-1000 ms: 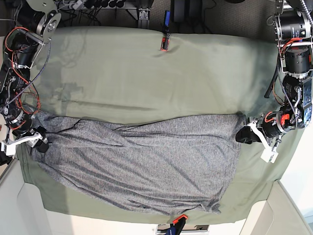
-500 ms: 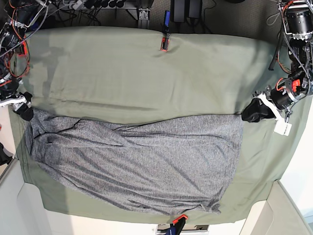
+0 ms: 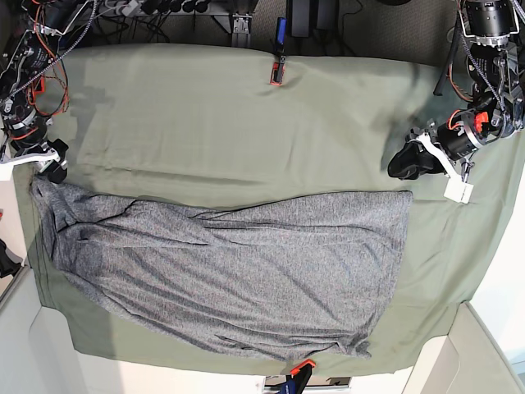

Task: Fold the T-shirt properly
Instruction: 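Open both grippers and release the folded edge, then grasp the folded edge with both grippers and pull it back toward the arms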

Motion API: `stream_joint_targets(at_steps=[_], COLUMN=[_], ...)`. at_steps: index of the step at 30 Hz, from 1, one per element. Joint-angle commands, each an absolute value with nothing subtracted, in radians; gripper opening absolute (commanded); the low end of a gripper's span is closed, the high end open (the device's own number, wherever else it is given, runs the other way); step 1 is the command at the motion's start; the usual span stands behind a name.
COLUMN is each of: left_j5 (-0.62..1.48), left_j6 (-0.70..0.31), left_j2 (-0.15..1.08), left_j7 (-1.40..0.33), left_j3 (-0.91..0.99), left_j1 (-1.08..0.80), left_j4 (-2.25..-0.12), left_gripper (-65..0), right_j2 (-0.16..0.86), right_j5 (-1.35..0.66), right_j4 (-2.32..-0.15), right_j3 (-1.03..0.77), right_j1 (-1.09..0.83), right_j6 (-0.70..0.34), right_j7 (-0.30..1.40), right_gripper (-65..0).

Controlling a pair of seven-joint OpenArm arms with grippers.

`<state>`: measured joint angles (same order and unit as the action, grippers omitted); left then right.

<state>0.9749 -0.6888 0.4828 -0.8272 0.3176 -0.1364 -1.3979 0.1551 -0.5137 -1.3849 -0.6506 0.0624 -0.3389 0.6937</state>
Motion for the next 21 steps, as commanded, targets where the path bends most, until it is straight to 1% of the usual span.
stream_joint_targets(at_steps=[1, 3, 8, 9, 12, 13, 16, 21], left_j5=[0.987, 0.978, 0.973, 0.972, 0.972, 0.971, 0.959, 0.937], left_j6=[-0.698, -0.698, -0.698, -0.698, -0.698, -0.698, -0.698, -0.691], left_j2=[0.504, 0.504, 0.504, 0.504, 0.501, 0.497, 0.480, 0.463], left_j7=[-0.813, -0.813, -0.812, -0.812, -0.812, -0.812, -0.812, -0.801], left_j3=[0.326, 0.326, 0.326, 0.326, 0.326, 0.326, 0.326, 0.326], left_j1=[-0.128, -0.128, -0.128, -0.128, -0.128, -0.127, -0.128, -0.128], left_j4=[-1.414, -1.414, -1.414, -1.414, -1.414, -1.414, -1.414, -1.412], left_gripper=[-42.4, -42.4, -42.1, -40.8, -33.8, -33.0, -33.0, -33.0], right_j2=[0.168, 0.168, 0.168, 0.168, 0.168, 0.168, 0.168, 0.165], right_j5=[-0.517, -0.503, -0.486, -0.482, -0.475, -0.476, -0.479, -0.482], right_j4=[-1.400, -1.400, -1.391, -1.379, -1.317, -1.290, -1.226, -1.220], right_j3=[-0.653, -0.657, -0.664, -0.664, -0.664, -0.664, -0.664, -0.664], right_j1=[0.076, 0.077, 0.107, 0.122, 0.178, 0.196, 0.228, 0.224], right_j6=[-0.327, -0.300, -0.290, -0.287, -0.282, -0.282, -0.283, -0.284], right_j7=[0.676, 0.677, 0.662, 0.662, 0.664, 0.669, 0.684, 0.681], right_gripper=[-37.6, -37.6, -37.6, -37.6, -37.6, -37.6, -37.6, -37.6])
